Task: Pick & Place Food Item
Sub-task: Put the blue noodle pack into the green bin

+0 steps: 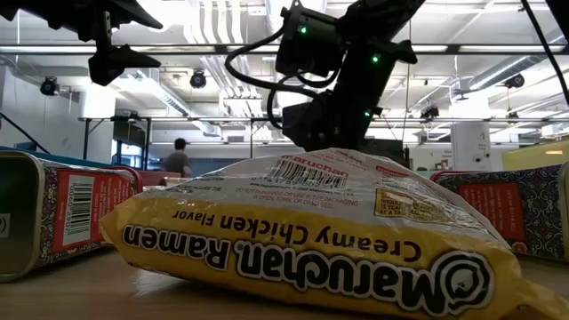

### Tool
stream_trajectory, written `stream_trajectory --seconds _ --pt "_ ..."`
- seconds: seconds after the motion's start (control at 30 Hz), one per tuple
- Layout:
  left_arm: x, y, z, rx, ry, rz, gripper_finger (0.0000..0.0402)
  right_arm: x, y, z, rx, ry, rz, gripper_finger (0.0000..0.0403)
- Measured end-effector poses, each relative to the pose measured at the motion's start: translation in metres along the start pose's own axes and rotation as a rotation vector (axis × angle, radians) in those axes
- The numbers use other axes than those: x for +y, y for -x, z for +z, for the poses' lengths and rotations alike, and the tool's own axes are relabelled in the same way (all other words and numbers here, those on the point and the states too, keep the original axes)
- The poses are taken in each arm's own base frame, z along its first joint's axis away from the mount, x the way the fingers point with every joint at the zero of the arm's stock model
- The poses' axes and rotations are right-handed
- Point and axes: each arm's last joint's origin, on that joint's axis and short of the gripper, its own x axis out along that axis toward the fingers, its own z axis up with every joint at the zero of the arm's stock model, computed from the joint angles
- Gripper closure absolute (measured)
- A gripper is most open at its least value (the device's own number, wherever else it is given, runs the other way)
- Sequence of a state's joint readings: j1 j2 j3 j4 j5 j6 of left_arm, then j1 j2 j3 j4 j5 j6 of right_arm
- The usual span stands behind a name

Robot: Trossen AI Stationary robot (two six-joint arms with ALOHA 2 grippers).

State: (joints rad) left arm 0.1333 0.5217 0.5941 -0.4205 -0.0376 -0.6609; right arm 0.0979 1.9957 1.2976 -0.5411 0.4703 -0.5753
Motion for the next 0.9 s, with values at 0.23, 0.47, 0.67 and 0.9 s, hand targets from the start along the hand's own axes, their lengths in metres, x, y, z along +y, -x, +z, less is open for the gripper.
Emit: stream_trajectory --seconds 0.23,0.47,0.67,0.9 --pt "0.000 0.000 0.000 0.003 -0.003 0.002 0.0103 -0.005 0.010 -0.002 -0.013 -0.086 -0.008 0.0394" --pt "0.000 0.000 0.000 0.003 -0.003 0.002 0.0103 -0.023 0.047 -0.011 -0.081 -0.324 -0.029 0.0395" --pt "0.000 0.000 0.000 0.001 -0.002 0.001 0.0103 -0.050 0.083 -0.029 -0.184 -0.633 -0.046 0.0395" --pt "0.000 0.000 0.000 -0.001 0.001 -0.001 0.0103 -0.086 0.117 -0.068 -0.232 -0.897 -0.138 0.0395"
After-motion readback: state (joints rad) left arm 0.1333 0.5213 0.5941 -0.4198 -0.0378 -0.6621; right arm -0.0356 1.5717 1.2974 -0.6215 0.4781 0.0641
